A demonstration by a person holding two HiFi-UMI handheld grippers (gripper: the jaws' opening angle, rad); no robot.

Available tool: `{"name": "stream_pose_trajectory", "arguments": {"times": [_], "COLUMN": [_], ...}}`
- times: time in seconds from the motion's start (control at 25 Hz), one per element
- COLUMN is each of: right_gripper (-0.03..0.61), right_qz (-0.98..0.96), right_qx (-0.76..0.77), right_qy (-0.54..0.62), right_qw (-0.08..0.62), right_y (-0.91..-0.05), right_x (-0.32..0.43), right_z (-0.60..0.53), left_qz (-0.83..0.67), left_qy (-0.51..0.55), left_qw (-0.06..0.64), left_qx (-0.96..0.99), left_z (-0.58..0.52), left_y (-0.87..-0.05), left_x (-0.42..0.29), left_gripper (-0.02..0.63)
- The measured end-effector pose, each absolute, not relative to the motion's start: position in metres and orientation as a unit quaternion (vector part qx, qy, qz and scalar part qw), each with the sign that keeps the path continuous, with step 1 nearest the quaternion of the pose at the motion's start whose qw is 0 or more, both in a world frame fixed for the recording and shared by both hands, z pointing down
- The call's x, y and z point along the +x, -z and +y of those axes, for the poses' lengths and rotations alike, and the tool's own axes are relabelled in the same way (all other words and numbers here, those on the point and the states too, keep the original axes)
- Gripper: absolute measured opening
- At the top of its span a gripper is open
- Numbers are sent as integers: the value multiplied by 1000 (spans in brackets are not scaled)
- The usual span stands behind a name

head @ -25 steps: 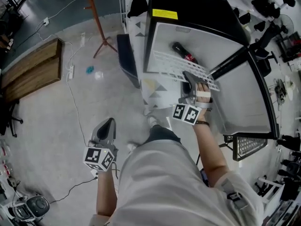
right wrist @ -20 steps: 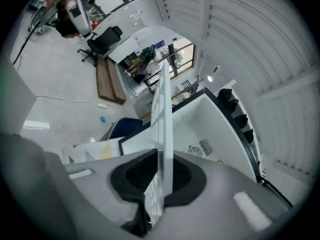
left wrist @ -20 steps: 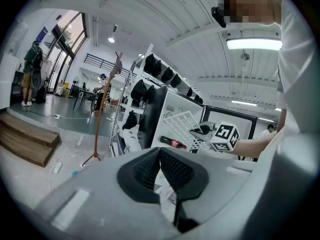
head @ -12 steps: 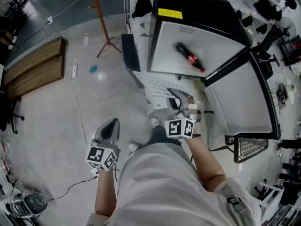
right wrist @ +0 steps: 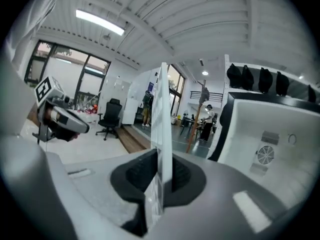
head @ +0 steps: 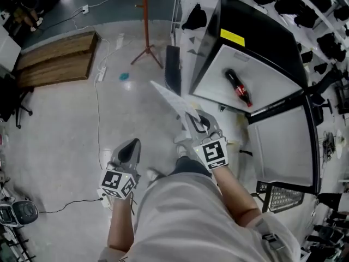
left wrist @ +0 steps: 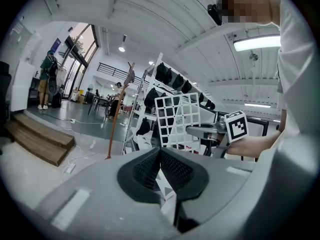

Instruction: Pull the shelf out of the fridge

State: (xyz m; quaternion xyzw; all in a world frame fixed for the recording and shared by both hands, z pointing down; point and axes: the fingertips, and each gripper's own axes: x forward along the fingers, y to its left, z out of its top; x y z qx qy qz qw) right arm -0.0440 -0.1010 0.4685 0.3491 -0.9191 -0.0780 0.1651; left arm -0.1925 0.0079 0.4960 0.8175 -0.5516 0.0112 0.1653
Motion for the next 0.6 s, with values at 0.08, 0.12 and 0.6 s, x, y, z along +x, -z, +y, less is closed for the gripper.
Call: {"name": "stream_pose_trajectory", "arguments": {"times": [0.08,0.12,0.6], "right_gripper": [29,29,29], "right_qz": [-933,-940,-977], "right_qx": [326,313,132], "right_qy": [50,34,-167], "right_qw": [143,130,7], "right_y": [-462,-459,-418], "right_x": [-57,-64,-137], "right_z": [-103,-104,-109], "left_qz": [-570,-580,-694], "left_qy": [-5,-1,38], "left_qw": [161,158,118], "left_qx": [806,799,709], "left_z": [8,9,33], "left_y": [-490,-486,-446], "left_x": [-203,-208,-258], "left_gripper": [9,9,9]}}
